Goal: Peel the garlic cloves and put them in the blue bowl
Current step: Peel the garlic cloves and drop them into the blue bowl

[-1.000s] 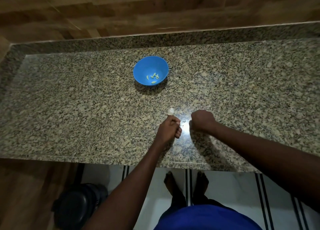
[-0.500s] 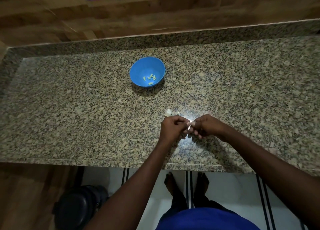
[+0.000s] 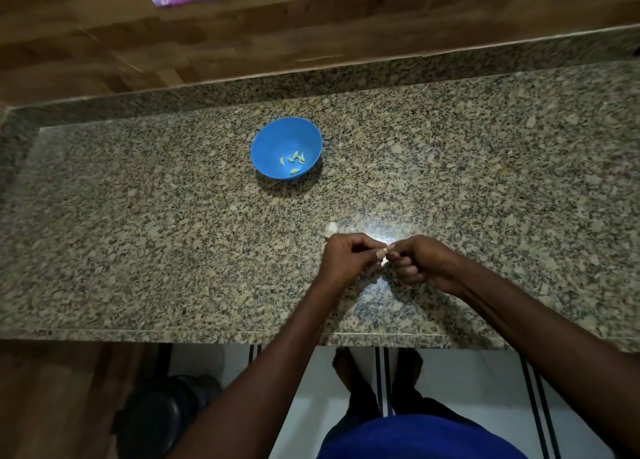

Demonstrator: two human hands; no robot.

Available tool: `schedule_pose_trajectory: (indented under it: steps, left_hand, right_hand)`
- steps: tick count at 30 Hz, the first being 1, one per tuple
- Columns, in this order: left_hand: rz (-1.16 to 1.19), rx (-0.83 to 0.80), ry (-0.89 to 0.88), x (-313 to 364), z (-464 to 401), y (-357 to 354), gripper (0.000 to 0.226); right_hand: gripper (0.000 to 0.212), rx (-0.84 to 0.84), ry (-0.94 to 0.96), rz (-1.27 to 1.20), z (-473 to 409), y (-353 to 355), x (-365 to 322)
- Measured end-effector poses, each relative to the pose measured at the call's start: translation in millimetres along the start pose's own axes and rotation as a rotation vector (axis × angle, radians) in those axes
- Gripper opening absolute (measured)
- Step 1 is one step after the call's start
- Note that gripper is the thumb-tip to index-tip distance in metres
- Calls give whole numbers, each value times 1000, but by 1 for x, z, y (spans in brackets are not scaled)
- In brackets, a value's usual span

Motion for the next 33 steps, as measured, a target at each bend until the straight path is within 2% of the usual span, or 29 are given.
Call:
schedule_pose_trajectory:
  steps: [2,4,5,8,9,11,14,16,20,23,25,27,28,29,30,33]
  left_hand:
    - [-31,1,-17,2,-1,0,10]
    - [-29,1,9,3,-4,0,7]
    - [1,4,50,3,-5,0,6]
    - [216,4,280,-5,-8,-2,4]
    - [281,0,349,-7,-7,-3,4]
    - [356,-23,434,-9,-5,-6,7]
    - [439,-97,487,-14,-2,-10,12]
    - [471,-141,497,-16,0,-10,12]
    - [443,-150,423,-11,2,-11,9]
    - [299,-84,240,-2,2,-9,10]
    - [186,-55,132,5,3,-8,12]
    - [101,-37,69,11,2,-6,12]
    - [82,-34,58,12,2,-5,11]
    - [79,-29,65,12,1,-5,10]
    - [97,-23,93,10,1,-4,9]
    - [253,3,254,-2,-1,-7,3]
  right_hand:
    - [34,-2,-62,-84,2,-1,2]
    - [34,18,-35,-18,3,-1,-2]
    - [35,48,62,142,3,2,-8]
    - [33,156,516,951,8,1,-36]
    - [30,179,607,1091,10,-2,-38]
    - [23,210,731,1185,13,-5,-40]
    - [25,215,770,1114,16,-3,-39]
    - [33,166,679,953,15,1,-37]
    - [32,60,407,502,14,2,-31]
    - [32,103,119,137,11,3,-17]
    - [30,64,-86,-164,10,-1,-8]
    - [29,26,-226,-424,12,-5,-4]
    - [28,15,-260,-475,14,-7,-5]
    - [28,11,-260,-447,16,-7,-6]
    - [29,31,-208,-310,17,-3,-8]
    - [30,202,187,398,18,9,-30]
Point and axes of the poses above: each hand's wrist, its own z-axis away from the middle knuckle, its own y-axis out of the back of the hand, x = y × z, the point moved 7 cm from there along -z, towards the middle knuckle, and after that the axes turned 12 degrees about y, right-handed, at the moved point
